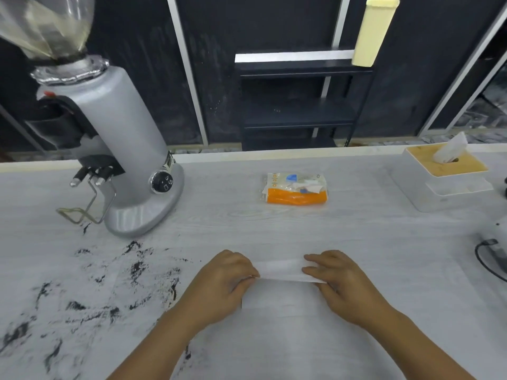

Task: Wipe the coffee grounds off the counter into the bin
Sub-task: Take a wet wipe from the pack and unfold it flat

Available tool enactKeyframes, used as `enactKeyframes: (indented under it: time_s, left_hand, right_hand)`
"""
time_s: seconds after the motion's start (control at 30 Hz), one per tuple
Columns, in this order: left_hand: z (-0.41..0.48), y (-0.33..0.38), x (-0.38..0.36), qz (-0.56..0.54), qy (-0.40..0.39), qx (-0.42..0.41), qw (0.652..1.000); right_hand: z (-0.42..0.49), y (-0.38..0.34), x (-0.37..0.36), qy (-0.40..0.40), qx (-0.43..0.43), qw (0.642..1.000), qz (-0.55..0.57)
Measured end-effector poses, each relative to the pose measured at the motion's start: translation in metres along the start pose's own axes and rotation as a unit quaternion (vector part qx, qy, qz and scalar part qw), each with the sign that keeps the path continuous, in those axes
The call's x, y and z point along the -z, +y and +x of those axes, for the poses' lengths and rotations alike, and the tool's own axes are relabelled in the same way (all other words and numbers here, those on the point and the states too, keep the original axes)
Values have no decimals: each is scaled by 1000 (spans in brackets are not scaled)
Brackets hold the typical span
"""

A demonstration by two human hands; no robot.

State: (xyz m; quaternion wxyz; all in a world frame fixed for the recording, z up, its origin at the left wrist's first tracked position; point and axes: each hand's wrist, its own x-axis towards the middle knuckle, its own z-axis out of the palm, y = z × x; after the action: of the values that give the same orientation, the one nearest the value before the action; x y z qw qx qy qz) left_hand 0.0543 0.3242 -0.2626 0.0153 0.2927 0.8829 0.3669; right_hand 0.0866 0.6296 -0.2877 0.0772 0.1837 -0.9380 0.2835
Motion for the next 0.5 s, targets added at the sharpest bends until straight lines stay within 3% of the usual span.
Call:
enactKeyframes:
  time_s: [0.27,0.5]
  left_hand:
    - [-35,0,-11,68,-11,-31,997]
    - [-44,-3,-12,112,-1,-7,994]
  right_hand:
    - [-42,-7,-18,-16,23,997,-75]
    - [-45,-25,-11,-38,7,999,-21]
